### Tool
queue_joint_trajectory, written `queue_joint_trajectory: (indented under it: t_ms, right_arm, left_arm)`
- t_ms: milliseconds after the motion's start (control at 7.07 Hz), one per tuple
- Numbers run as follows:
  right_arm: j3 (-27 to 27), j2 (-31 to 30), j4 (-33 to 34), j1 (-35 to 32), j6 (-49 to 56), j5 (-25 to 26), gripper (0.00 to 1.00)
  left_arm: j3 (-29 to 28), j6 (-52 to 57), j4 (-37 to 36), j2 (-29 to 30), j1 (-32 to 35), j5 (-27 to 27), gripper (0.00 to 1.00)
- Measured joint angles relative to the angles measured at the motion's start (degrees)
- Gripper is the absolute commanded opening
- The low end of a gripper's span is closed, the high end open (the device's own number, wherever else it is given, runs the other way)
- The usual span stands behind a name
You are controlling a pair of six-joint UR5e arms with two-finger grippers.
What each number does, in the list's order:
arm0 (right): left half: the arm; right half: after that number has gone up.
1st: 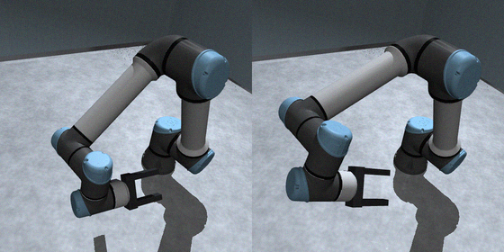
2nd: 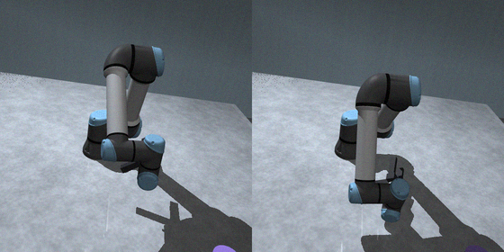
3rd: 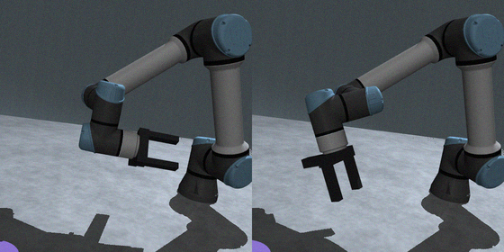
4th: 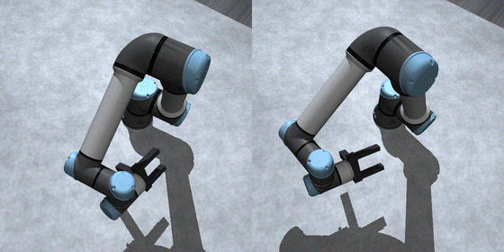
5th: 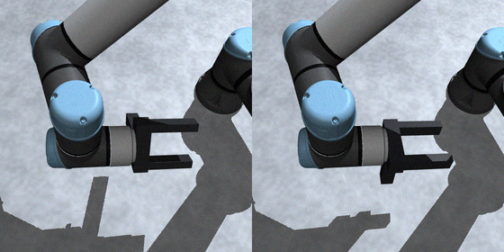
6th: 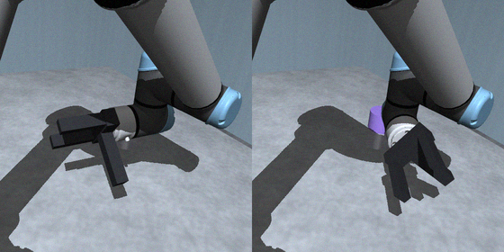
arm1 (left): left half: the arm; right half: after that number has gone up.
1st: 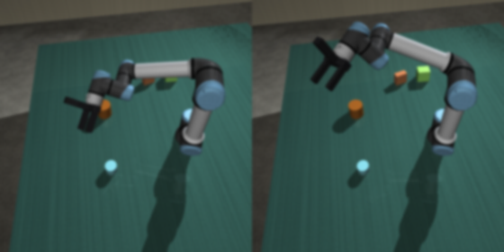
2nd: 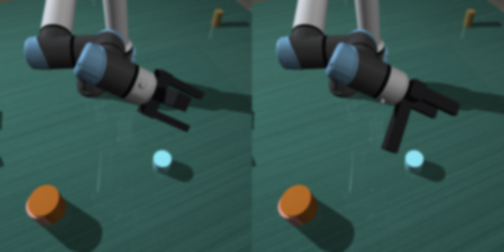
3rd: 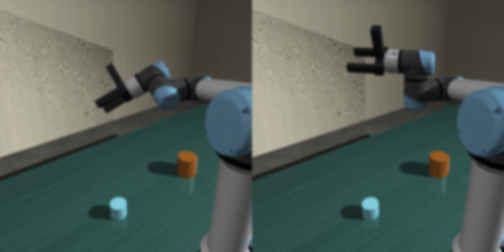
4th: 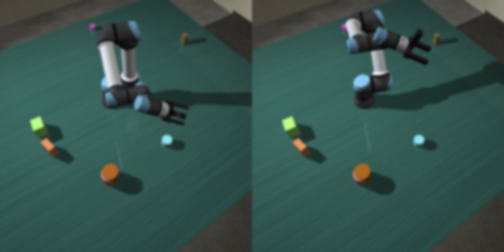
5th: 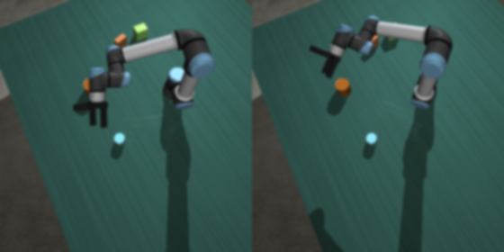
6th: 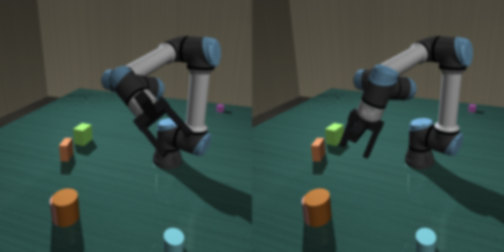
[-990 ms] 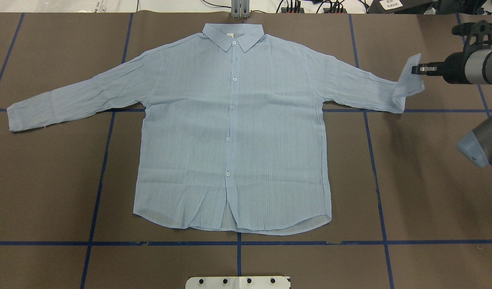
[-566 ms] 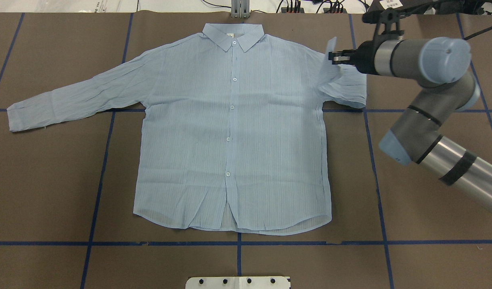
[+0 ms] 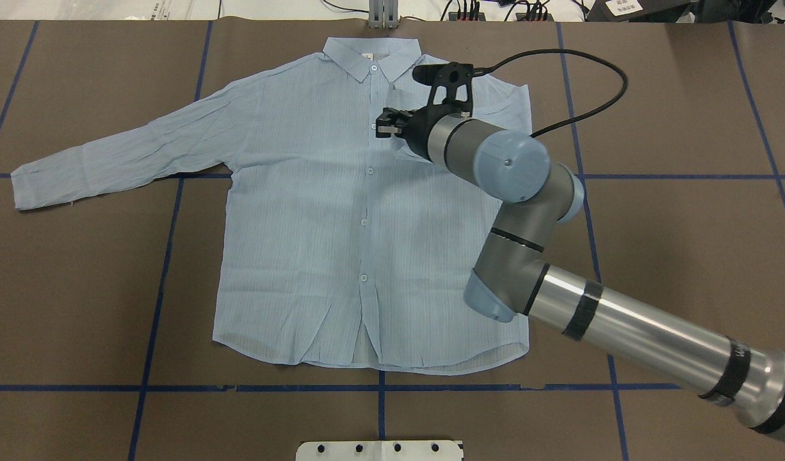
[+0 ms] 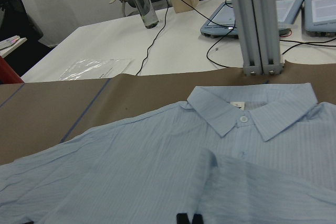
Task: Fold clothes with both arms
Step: 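Carry the sleeve cuff with the right gripper across the shirt front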
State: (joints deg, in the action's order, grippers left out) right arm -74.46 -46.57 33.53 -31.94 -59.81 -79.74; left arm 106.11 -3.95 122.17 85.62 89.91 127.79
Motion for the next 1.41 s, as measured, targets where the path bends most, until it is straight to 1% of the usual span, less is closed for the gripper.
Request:
queue_joint_trajectory:
  t_ms: [141, 424, 566, 707, 848, 1131, 1273, 1414]
  right_arm:
    - [3.38, 3.41, 0.05, 1.95, -0.03, 2.19, 0.0]
    - [7.24, 7.07, 0.27, 4.24, 0.02, 3.85, 0.0]
    - [9.13, 8.43, 0.54, 4.99, 0.02, 4.2, 0.64]
    - [10.33, 9.22, 1.46, 5.52, -0.12, 4.37, 0.98]
    - [10.82, 10.52, 5.08, 5.85, -0.68, 4.41, 0.98]
    - [10.96, 15.98, 18.77, 6.03, -4.16, 4.27, 0.98]
    - [10.74, 17.56, 24.17, 5.84, -5.55, 3.92, 0.98]
    - [10.18, 18.08, 29.21, 4.66, -6.25, 2.19, 0.99]
  left_arm:
    - [-0.06, -0.01, 0.0, -0.01, 0.0, 0.0, 1.0]
    - [-0.16, -0.03, -0.02, -0.01, 0.0, 0.0, 1.0]
    - [-0.19, -0.07, -0.06, -0.01, -0.02, 0.0, 1.0]
    - [-0.31, -0.07, -0.06, 0.0, -0.05, 0.0, 1.0]
    - [-0.51, -0.04, -0.03, 0.04, -0.08, 0.0, 1.0]
    - [-0.77, -0.01, 0.0, 0.07, -0.04, 0.0, 1.0]
    - [-0.95, -0.01, 0.0, 0.08, -0.03, 0.0, 1.0]
    - [-1.26, -0.03, 0.28, 0.08, -0.05, 0.0, 1.0]
